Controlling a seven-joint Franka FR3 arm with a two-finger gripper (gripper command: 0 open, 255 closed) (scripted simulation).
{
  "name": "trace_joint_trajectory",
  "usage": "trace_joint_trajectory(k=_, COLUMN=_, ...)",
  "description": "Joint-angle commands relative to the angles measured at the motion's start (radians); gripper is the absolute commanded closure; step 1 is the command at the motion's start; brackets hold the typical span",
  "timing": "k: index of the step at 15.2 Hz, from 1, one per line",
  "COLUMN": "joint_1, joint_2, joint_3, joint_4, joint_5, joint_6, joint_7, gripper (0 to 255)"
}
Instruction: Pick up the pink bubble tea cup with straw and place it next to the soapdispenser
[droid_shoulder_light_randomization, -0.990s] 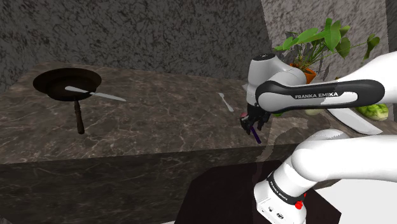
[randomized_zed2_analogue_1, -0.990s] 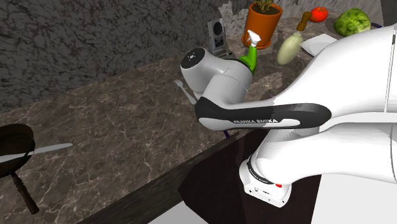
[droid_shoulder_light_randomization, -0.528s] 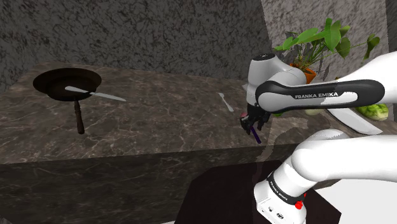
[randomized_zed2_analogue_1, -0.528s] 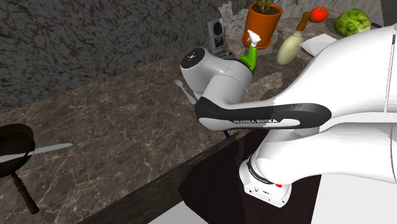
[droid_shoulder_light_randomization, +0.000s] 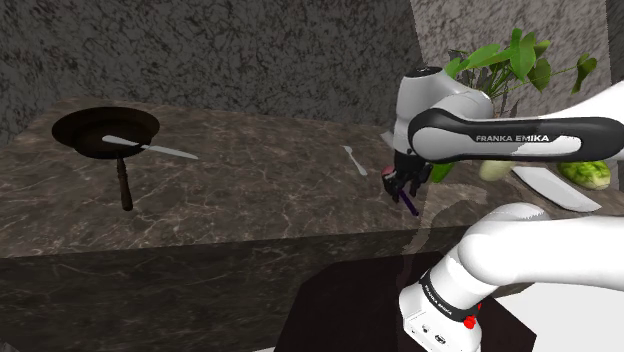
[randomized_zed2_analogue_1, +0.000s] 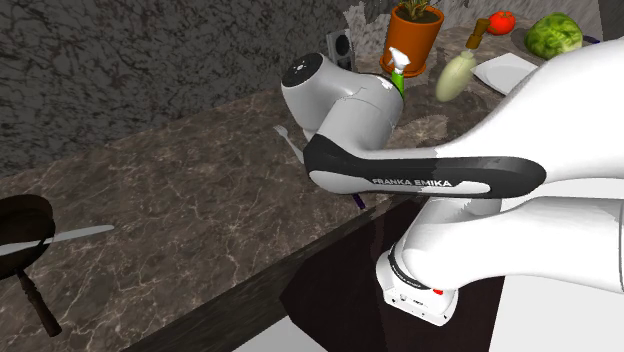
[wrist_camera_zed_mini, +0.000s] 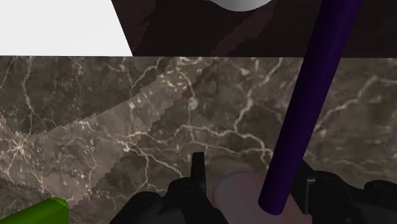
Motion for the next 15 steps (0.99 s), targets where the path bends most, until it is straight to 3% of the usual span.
trace_joint_trajectory(k=1, joint_1=-0.001, joint_2=-0.015, joint_3=-0.003, joint_4=0.022, joint_5=0.0, joint_6=-0.036, joint_7=-0.01, gripper=255)
trace_joint_trajectory(k=15, joint_1=-0.005, joint_2=-0.057, joint_3=-0.013, joint_4=0.188, joint_5=-0.002, joint_6=-0.238, joint_7=-0.059, gripper=255)
